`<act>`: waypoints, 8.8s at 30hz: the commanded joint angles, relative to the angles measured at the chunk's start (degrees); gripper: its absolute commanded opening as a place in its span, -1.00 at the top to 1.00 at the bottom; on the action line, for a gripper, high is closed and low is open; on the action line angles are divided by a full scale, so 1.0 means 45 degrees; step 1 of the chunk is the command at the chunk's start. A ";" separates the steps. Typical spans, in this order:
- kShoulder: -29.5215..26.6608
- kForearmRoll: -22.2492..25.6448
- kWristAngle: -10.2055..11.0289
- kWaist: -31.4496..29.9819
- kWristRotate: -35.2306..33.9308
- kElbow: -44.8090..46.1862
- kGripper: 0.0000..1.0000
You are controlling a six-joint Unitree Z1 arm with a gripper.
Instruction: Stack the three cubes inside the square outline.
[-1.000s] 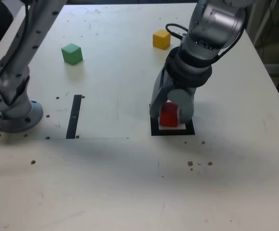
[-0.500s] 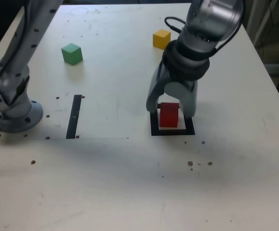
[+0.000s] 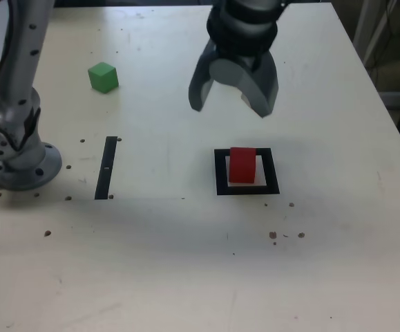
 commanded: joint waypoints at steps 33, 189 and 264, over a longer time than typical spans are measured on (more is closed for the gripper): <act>0.2855 -0.1158 0.2192 0.7676 0.9734 -0.3942 -0.99; -0.0045 -0.4302 -0.1833 -0.1960 -0.4479 0.2277 0.92; -0.4319 -0.3776 0.0458 0.7813 -0.1471 0.7170 -0.99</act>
